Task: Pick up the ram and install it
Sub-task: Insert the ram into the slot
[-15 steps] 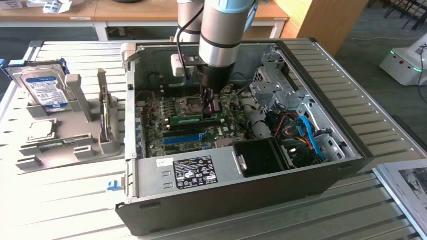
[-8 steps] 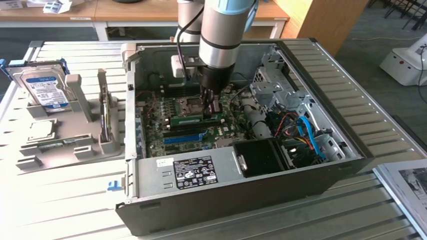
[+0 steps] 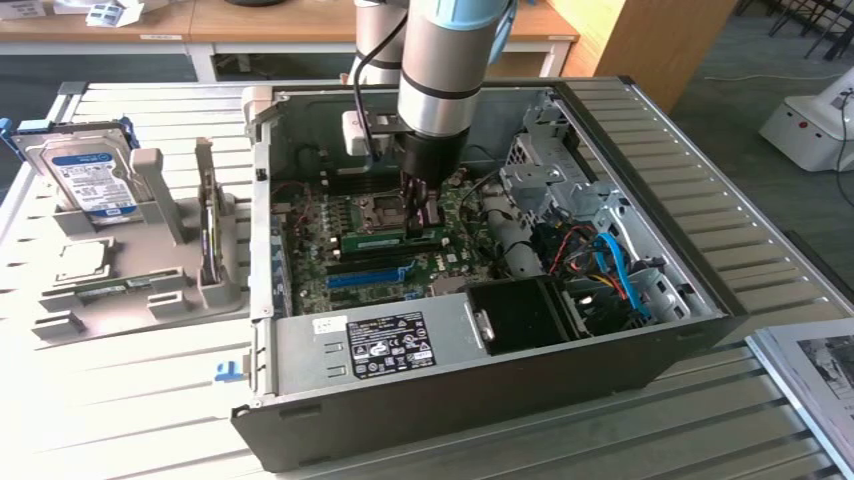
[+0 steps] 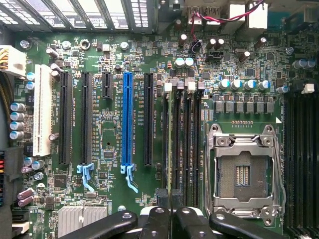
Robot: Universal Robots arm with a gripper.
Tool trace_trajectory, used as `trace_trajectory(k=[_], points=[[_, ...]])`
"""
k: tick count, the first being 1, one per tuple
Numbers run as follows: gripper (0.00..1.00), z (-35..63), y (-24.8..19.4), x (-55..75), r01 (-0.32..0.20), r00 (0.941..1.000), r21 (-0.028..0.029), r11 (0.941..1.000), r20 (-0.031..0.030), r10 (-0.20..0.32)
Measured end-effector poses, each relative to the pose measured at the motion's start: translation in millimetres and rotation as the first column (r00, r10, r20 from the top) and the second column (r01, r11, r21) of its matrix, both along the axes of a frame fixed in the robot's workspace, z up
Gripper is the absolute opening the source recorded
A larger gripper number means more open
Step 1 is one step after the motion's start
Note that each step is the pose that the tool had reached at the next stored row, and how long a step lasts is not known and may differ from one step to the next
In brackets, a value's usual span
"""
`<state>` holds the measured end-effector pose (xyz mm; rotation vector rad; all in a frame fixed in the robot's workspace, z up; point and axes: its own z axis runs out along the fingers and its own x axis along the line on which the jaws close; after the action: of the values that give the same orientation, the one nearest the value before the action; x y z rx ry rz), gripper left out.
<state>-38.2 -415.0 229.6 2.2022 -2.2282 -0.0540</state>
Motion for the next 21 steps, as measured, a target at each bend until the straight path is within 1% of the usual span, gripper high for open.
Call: trace_trajectory(k=[16,21], points=[[0.12,-0.1,0.0,-0.5,0.000,1.0000,0.0000,1.0000,0.0000,0.000],[0.12,-1.4,0.0,-0.6,0.000,1.0000,0.0002,1.0000,0.0002,0.000]])
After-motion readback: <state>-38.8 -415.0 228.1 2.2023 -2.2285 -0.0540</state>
